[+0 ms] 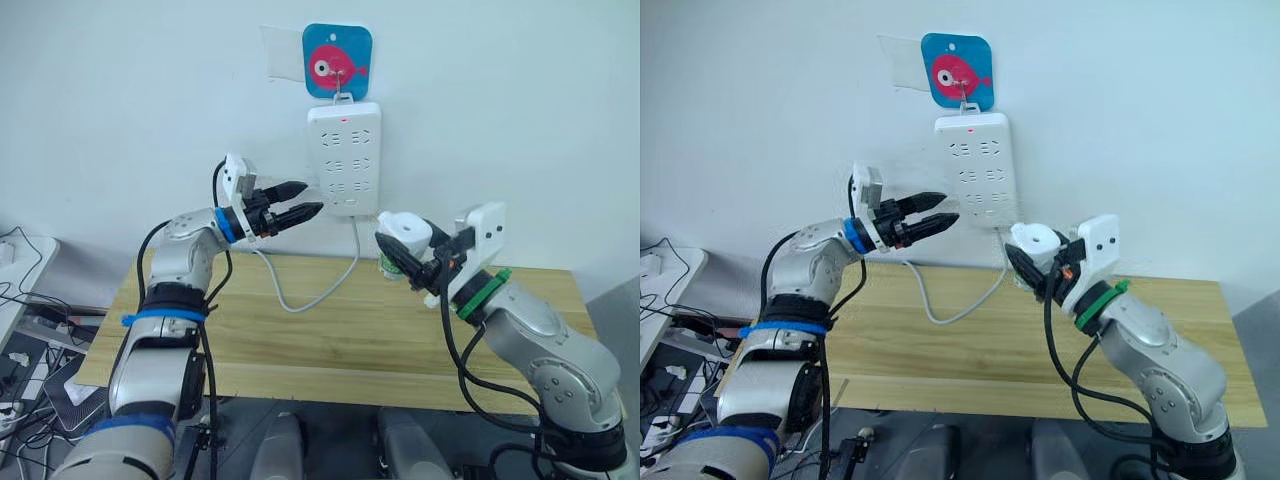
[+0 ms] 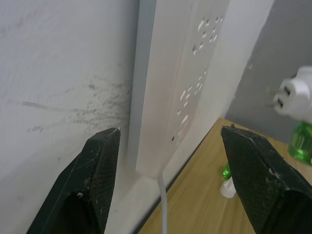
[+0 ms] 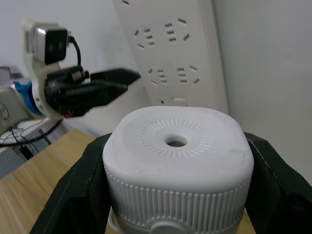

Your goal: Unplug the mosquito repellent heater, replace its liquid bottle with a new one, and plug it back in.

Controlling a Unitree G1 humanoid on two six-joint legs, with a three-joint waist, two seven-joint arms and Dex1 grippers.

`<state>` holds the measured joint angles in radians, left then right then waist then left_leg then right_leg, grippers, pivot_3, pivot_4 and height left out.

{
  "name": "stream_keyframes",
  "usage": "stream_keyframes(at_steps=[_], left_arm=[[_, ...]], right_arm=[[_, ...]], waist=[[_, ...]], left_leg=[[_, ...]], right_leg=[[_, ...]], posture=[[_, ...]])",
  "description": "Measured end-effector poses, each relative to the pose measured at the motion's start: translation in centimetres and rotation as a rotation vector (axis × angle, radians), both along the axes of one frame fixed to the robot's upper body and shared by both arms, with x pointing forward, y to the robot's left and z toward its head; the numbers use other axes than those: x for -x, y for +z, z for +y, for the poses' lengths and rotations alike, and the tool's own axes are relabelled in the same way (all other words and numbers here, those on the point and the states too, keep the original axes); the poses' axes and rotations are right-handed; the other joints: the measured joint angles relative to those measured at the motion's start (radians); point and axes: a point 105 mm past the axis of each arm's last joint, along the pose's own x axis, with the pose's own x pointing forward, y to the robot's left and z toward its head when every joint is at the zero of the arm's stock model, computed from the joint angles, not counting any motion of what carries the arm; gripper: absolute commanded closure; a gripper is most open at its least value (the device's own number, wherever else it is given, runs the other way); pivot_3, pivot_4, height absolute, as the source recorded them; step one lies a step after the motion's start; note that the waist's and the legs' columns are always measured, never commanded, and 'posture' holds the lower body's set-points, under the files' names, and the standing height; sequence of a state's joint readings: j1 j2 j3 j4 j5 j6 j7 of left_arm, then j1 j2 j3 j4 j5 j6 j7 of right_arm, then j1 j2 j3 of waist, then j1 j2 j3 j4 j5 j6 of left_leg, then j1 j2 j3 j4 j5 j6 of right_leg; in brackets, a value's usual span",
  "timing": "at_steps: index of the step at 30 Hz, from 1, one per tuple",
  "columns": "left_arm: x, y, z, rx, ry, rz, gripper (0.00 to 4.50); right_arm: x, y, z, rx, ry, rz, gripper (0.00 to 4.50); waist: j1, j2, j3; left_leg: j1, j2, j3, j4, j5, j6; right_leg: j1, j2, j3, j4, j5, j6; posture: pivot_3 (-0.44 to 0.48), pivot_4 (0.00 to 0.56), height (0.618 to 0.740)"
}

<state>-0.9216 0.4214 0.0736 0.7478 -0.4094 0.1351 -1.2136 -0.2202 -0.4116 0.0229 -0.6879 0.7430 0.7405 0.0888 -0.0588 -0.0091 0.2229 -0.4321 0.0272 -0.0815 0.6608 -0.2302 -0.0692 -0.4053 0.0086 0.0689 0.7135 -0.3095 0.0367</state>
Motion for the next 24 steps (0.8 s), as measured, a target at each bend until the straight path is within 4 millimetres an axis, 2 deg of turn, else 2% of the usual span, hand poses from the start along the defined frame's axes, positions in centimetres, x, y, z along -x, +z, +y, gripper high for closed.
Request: stream_keyframes(at_steps=[3, 6, 16, 19, 24], left_arm=[[-0.4, 0.6, -1.3, -0.010, -0.049, -0.024, 1.09], [-0.5, 0.1, -2.3, -0.024, -0.091, -0.016, 1.09], [-0.4, 0.0, -3.0, -0.046, -0.153, -0.014, 1.09], [-0.1, 0.1, -3.1, -0.033, -0.186, 0.011, 1.67], [0.4, 0.6, -3.1, -0.002, -0.234, 0.059, 3.21]], right_arm=[[-0.1, -0.1, -0.2, 0.005, -0.004, -0.006, 1.44], [0.0, 0.0, -0.1, 0.002, -0.004, -0.009, 1.44], [-0.3, 1.7, 0.5, -0.007, -0.003, -0.052, 1.44], [-0.4, 2.1, 0.7, -0.011, -0.004, -0.056, 1.44], [-0.5, 2.5, 1.0, -0.021, -0.002, -0.058, 1.44]], waist=[[-0.003, 0.000, 0.000], [-0.007, 0.000, 0.000], [-0.022, 0.000, 0.000], [-0.023, 0.000, 0.000], [-0.024, 0.000, 0.000]], left_leg=[[0.000, 0.000, 0.000, 0.000, 0.000, 0.000], [0.000, 0.000, 0.000, 0.000, 0.000, 0.000], [0.000, 0.000, -0.001, 0.000, 0.000, 0.000], [0.000, 0.000, -0.001, 0.000, 0.000, 0.000], [0.000, 0.000, -0.001, 0.000, 0.001, -0.001]], right_leg=[[0.000, 0.000, 0.000, 0.000, 0.000, 0.000], [0.000, 0.000, 0.000, 0.000, 0.000, 0.000], [0.000, 0.000, 0.000, 0.001, 0.000, 0.000], [0.000, 0.000, -0.001, 0.001, 0.000, 0.000], [0.000, 0.000, -0.001, 0.001, 0.000, 0.000]], posture=[[-0.034, 0.169, 0.740], [-0.047, 0.162, 0.740], [-0.043, 0.150, 0.740], [-0.040, 0.148, 0.740], [-0.035, 0.145, 0.740]])
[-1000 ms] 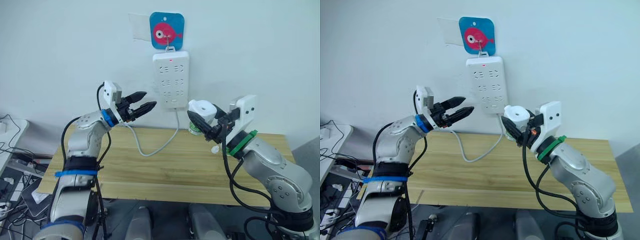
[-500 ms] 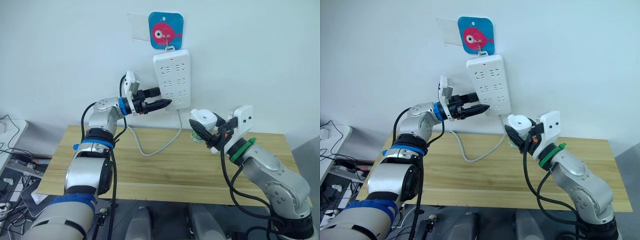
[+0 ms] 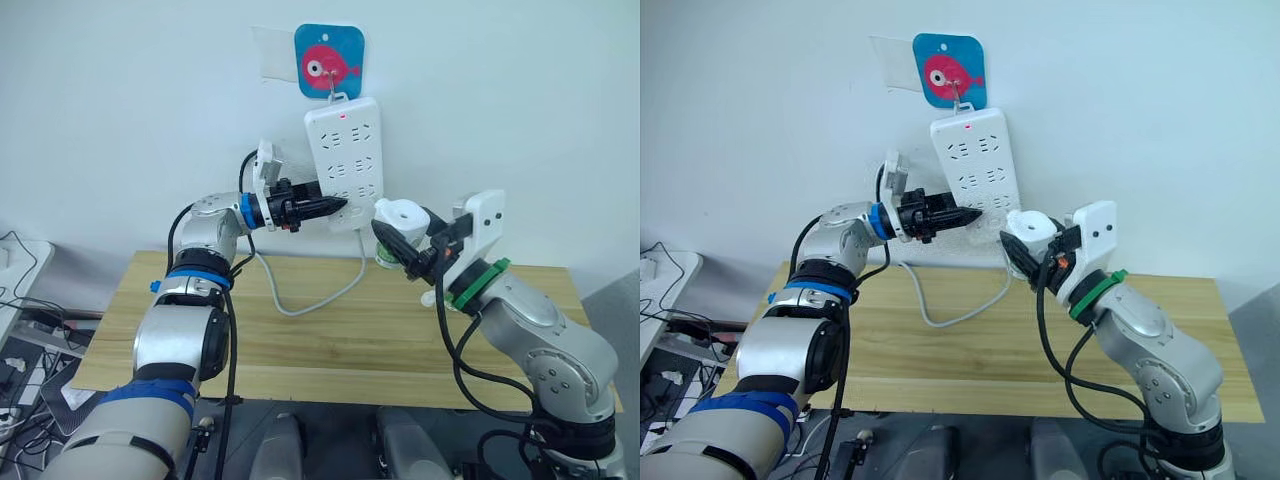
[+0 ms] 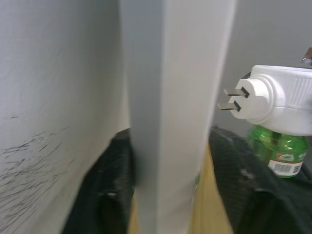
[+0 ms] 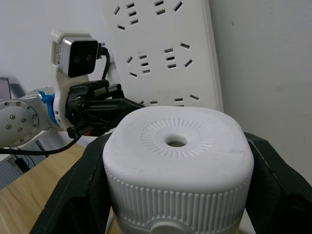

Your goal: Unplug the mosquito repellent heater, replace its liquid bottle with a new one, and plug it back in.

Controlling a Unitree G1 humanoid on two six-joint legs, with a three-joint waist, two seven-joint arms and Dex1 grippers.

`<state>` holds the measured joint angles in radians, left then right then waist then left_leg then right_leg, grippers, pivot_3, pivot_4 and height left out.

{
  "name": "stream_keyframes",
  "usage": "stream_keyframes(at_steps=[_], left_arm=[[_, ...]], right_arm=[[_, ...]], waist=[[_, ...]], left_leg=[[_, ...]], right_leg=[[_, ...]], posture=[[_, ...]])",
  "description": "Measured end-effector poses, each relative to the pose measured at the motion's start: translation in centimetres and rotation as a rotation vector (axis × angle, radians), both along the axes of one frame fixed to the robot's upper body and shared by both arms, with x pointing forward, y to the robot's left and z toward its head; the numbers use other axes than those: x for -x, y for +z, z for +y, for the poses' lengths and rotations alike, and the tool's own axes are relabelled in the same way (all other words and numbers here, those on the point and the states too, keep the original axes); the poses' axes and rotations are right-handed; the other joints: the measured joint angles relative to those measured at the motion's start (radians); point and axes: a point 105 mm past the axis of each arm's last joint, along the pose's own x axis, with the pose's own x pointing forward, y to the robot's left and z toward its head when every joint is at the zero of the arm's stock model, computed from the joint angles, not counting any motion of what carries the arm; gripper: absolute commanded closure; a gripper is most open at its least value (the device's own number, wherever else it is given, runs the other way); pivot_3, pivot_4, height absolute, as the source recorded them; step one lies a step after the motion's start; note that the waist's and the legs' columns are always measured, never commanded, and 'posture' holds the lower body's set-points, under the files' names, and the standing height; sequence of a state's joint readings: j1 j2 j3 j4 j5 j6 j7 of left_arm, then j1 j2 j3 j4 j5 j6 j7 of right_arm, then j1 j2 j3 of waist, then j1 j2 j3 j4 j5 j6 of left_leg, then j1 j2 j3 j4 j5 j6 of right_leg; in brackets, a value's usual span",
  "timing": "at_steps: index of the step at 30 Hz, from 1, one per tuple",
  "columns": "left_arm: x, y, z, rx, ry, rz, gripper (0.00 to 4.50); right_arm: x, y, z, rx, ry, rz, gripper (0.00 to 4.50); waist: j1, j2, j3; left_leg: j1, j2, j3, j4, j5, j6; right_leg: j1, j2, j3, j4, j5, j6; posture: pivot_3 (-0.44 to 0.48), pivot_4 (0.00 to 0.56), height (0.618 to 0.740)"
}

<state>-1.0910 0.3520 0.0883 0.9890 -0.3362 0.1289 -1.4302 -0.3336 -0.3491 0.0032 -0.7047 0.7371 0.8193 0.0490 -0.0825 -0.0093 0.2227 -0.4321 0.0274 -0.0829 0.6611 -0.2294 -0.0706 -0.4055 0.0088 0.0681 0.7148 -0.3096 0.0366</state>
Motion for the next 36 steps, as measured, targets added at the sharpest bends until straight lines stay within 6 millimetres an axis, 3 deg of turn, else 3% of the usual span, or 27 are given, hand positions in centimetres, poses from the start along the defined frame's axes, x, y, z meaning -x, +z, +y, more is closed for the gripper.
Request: stream_keyframes(at_steps=[15, 36], left_arm=[[0.0, 0.0, 0.0, -0.002, -0.002, 0.008, 3.21], [0.0, 0.0, 0.1, -0.006, 0.001, -0.008, 3.21]], right_arm=[[-0.2, 1.3, 1.8, -0.027, 0.037, -0.021, 1.44], [-1.2, -0.1, 1.7, -0.024, -0.028, 0.031, 1.44]], waist=[[0.000, 0.000, -0.001], [0.000, -0.001, -0.001]], left_leg=[[0.000, 0.000, 0.000, 0.000, 0.001, -0.001], [0.000, 0.000, 0.000, 0.000, 0.001, -0.001]], right_leg=[[0.000, 0.000, 0.000, 0.000, 0.000, 0.000], [0.000, -0.001, 0.000, 0.001, 0.000, 0.000]], posture=[[-0.028, 0.131, 0.740], [-0.023, 0.138, 0.740]])
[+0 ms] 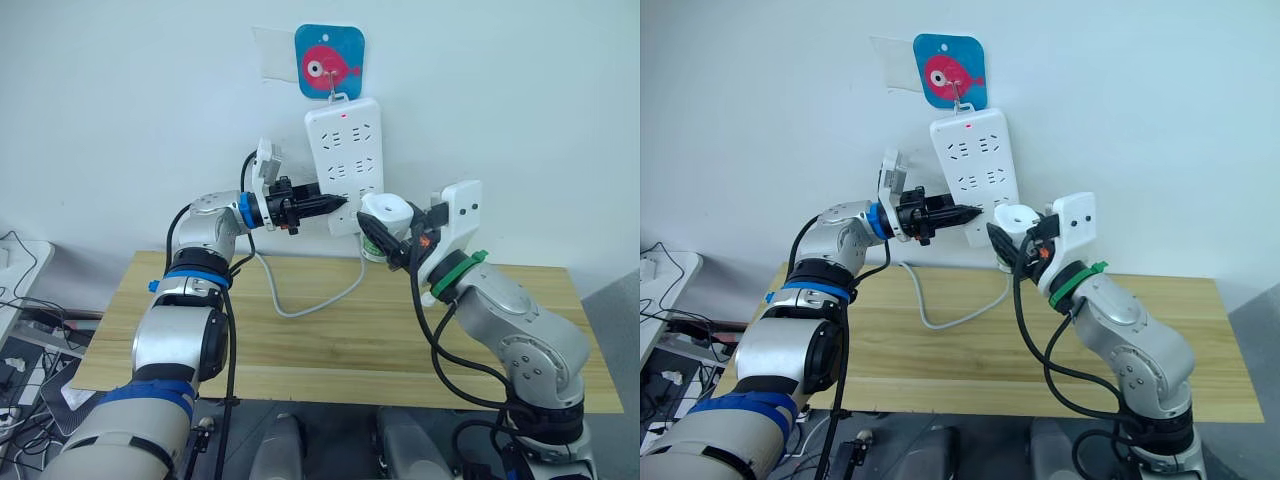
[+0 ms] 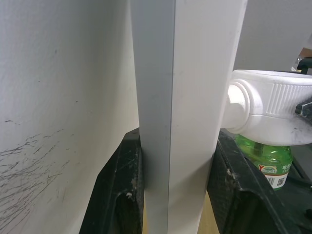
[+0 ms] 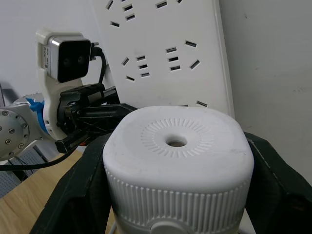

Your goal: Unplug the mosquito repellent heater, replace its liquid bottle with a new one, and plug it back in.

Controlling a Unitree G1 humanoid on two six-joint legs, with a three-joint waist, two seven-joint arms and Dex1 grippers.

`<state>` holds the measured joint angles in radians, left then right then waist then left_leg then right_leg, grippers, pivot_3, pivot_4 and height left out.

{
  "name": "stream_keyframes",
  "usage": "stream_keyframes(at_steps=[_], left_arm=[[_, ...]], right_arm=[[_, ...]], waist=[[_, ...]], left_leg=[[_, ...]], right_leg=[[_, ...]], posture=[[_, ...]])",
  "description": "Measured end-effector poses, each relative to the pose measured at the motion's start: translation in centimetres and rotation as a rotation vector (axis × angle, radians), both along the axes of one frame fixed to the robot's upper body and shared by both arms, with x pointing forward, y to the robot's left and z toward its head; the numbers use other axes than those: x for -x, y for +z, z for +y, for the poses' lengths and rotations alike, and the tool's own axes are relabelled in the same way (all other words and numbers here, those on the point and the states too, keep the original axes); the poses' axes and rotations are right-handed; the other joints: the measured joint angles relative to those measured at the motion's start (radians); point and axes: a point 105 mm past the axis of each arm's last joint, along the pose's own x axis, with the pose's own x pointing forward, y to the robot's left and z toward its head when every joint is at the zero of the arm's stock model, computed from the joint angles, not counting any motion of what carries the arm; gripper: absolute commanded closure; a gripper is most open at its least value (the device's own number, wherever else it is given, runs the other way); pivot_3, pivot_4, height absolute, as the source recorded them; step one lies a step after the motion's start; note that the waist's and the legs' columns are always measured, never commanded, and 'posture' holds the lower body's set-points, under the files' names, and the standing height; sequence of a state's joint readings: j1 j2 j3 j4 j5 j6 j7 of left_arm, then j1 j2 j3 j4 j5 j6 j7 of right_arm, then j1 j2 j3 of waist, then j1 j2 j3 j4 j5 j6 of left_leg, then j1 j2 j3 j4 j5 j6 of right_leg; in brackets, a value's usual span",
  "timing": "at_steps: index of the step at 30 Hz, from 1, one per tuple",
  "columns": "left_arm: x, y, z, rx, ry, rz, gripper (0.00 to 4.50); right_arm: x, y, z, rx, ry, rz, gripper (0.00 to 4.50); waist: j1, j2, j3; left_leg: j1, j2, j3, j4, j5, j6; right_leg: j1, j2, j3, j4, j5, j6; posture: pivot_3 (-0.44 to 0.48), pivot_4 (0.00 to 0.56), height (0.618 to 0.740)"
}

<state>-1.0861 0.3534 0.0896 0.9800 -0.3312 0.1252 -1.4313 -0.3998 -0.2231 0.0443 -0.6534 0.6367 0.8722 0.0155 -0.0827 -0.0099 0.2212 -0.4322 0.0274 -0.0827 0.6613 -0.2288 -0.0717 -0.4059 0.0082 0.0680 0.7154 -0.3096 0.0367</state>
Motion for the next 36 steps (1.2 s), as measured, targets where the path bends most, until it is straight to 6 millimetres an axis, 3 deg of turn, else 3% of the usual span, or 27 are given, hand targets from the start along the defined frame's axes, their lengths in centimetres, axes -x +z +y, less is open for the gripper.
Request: stream_keyframes(at_steps=[18, 36], left_arm=[[-0.1, 0.1, 0.3, -0.005, 0.017, -0.007, 3.21], [-0.5, 0.1, 1.4, -0.032, 0.069, -0.010, 3.21]], right_arm=[[-0.8, 0.1, 0.5, 0.004, -0.027, -0.004, 1.44], [-1.8, -0.5, 2.8, 0.076, -0.092, -0.071, 1.44]], waist=[[-0.002, 0.000, 0.000], [-0.011, 0.000, 0.000]], left_leg=[[0.000, 0.000, 0.000, 0.000, 0.000, 0.001], [0.002, 0.002, 0.000, 0.001, -0.001, 0.002]], right_leg=[[0.000, 0.000, 0.000, 0.001, 0.000, 0.000], [0.000, 0.002, 0.001, 0.005, 0.000, 0.000]], posture=[[-0.020, 0.162, 0.740], [-0.016, 0.173, 0.740]])
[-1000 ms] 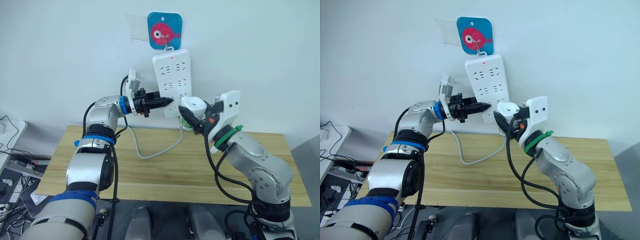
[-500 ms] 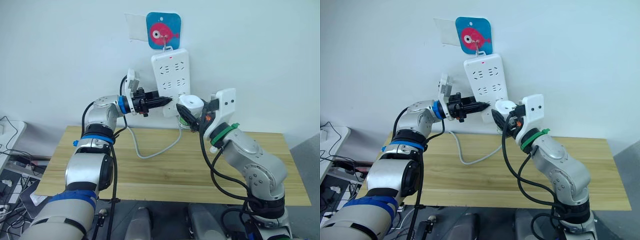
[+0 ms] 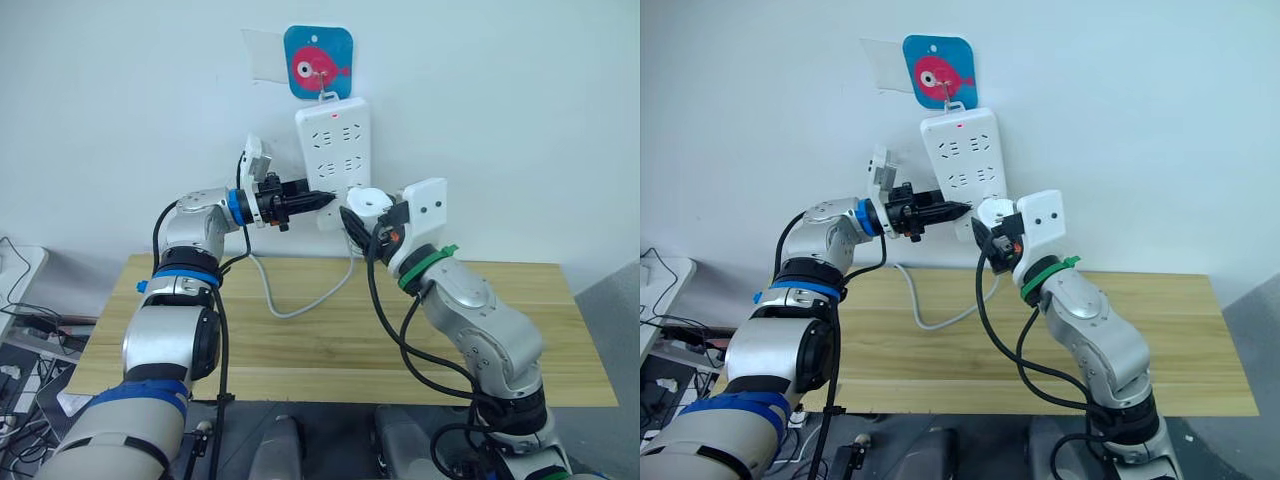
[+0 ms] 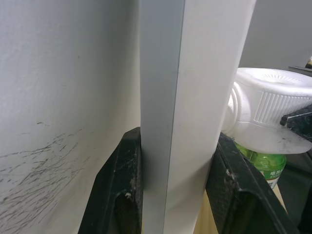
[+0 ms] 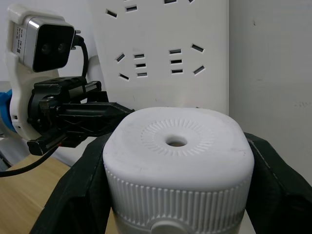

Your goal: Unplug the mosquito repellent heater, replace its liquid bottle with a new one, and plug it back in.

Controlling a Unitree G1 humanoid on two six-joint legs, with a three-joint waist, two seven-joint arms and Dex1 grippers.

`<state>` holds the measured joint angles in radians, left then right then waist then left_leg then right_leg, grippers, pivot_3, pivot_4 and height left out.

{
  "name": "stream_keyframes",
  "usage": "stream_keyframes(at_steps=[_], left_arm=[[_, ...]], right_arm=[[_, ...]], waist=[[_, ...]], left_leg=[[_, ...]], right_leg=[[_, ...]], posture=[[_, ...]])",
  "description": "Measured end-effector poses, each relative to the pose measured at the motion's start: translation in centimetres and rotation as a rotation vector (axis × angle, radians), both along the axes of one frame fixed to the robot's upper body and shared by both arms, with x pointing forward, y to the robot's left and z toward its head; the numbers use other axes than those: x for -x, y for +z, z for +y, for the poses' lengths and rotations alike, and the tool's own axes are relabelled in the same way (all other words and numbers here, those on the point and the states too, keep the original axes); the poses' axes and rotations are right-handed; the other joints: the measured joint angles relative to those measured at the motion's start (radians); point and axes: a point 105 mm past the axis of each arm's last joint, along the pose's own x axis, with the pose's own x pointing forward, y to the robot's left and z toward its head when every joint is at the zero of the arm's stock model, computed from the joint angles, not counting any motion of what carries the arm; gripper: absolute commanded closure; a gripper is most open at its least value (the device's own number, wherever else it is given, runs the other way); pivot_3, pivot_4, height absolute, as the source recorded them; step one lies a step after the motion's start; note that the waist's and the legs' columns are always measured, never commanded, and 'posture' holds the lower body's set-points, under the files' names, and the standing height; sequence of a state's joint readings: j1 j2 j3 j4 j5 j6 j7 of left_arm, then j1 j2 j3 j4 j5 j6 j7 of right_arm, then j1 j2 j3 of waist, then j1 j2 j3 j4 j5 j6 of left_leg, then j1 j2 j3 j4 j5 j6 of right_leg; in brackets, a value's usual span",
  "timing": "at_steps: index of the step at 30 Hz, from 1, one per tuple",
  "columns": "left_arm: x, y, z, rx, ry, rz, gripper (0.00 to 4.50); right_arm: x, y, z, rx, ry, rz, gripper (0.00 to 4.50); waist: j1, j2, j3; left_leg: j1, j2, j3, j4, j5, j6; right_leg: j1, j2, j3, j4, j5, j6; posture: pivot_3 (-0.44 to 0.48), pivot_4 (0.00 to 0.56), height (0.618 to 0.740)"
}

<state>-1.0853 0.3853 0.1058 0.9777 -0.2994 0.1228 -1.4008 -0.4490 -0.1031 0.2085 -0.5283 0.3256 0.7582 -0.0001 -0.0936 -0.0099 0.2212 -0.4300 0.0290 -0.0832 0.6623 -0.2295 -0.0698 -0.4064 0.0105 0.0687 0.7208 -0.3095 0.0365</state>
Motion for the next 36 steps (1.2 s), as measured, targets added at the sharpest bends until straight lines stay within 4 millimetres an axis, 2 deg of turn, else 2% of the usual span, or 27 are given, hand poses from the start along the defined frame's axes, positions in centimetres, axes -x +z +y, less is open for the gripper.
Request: stream_keyframes(at_steps=[8, 23, 25, 27, 30, 33, 36], left_arm=[[0.0, 0.0, -0.1, 0.001, 0.005, 0.005, 3.21], [0.0, -0.1, 0.0, 0.002, 0.014, 0.000, 3.21], [0.0, -0.1, 0.0, 0.001, 0.014, -0.002, 3.21], [0.2, -0.1, -0.9, 0.021, -0.018, 0.005, 3.21], [0.4, -0.1, -1.1, 0.025, -0.039, 0.002, 3.21], [0.5, -0.1, -1.1, 0.024, -0.042, 0.000, 3.21], [0.4, -0.2, -1.0, 0.026, -0.037, 0.004, 3.21]], right_arm=[[-1.0, -0.2, 0.6, -0.009, -0.033, -0.024, 1.44], [-1.2, -0.2, 0.8, -0.012, -0.034, -0.026, 1.44], [-1.1, -0.2, 0.8, -0.011, -0.033, -0.027, 0.69], [-1.6, -0.4, 0.3, 0.000, -0.054, -0.014, 0.08], [-0.9, -0.7, -0.7, 0.019, -0.051, 0.008, 0.03], [0.7, -1.4, -1.9, 0.043, -0.015, 0.042, 0.03], [2.3, -1.0, -3.1, 0.063, 0.017, 0.046, 0.03]], waist=[[0.001, 0.000, 0.000], [-0.001, 0.000, 0.000], [-0.001, 0.000, 0.000], [0.007, 0.000, -0.001], [0.009, -0.001, -0.001], [0.011, -0.001, -0.001], [0.010, -0.001, -0.001]], left_leg=[[0.001, 0.000, 0.000, 0.000, 0.001, 0.000], [0.001, 0.000, 0.000, 0.000, 0.001, 0.000], [0.001, 0.000, 0.000, 0.000, 0.001, 0.000], [0.001, 0.000, 0.000, 0.000, 0.001, 0.000], [-0.001, 0.000, -0.001, -0.002, 0.000, 0.000], [-0.003, -0.001, -0.001, -0.002, 0.000, 0.000], [-0.002, -0.001, -0.001, -0.002, 0.000, 0.000]], right_leg=[[0.000, 0.000, 0.000, 0.001, 0.000, 0.000], [0.000, 0.000, 0.000, 0.001, 0.000, 0.000], [0.000, 0.000, 0.000, 0.001, 0.000, 0.000], [0.000, 0.000, 0.000, 0.001, 0.000, 0.000], [0.000, 0.000, -0.001, -0.003, 0.000, 0.000], [0.000, -0.002, -0.002, -0.005, 0.000, 0.000], [0.000, -0.002, -0.002, -0.004, 0.000, 0.000]], posture=[[-0.012, 0.175, 0.740], [-0.012, 0.177, 0.740], [-0.013, 0.178, 0.740], [-0.016, 0.180, 0.740], [-0.024, 0.184, 0.740], [-0.031, 0.183, 0.740], [-0.038, 0.183, 0.740]])
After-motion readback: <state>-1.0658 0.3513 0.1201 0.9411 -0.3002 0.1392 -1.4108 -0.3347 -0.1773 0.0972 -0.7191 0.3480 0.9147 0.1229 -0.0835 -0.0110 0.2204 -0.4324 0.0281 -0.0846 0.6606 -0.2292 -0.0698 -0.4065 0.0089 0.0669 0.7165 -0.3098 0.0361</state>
